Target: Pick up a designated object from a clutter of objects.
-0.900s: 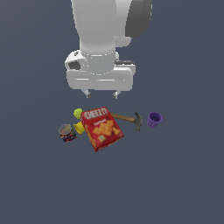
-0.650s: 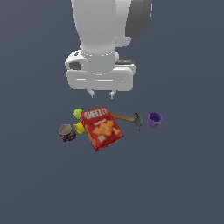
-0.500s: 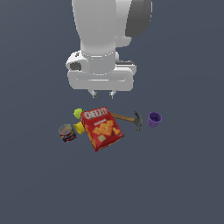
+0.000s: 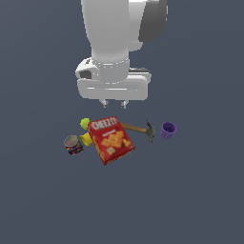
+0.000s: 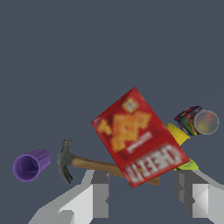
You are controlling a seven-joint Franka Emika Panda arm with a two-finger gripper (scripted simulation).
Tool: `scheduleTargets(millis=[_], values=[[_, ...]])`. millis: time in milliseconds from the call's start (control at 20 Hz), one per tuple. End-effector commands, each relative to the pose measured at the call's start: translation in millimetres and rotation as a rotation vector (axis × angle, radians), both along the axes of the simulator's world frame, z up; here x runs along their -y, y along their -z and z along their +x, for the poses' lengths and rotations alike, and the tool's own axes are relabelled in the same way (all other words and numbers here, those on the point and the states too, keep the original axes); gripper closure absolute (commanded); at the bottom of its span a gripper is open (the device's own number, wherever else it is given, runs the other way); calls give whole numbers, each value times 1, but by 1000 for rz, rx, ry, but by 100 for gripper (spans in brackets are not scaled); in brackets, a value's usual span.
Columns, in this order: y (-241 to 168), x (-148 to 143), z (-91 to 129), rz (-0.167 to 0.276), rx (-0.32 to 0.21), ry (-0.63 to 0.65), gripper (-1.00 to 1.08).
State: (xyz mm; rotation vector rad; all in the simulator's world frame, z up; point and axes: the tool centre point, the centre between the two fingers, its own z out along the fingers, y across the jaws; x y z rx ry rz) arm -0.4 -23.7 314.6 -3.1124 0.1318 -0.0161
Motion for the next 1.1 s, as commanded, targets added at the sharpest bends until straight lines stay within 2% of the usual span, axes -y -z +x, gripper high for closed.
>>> scheduleTargets(millis=[0, 250, 550, 1050], values=[[5, -7, 0, 10, 1, 14, -20], [21, -31, 1, 43, 2, 68, -20], [51, -74, -2, 102, -3, 175, -20], [110, -153, -24, 201, -44, 428, -20]])
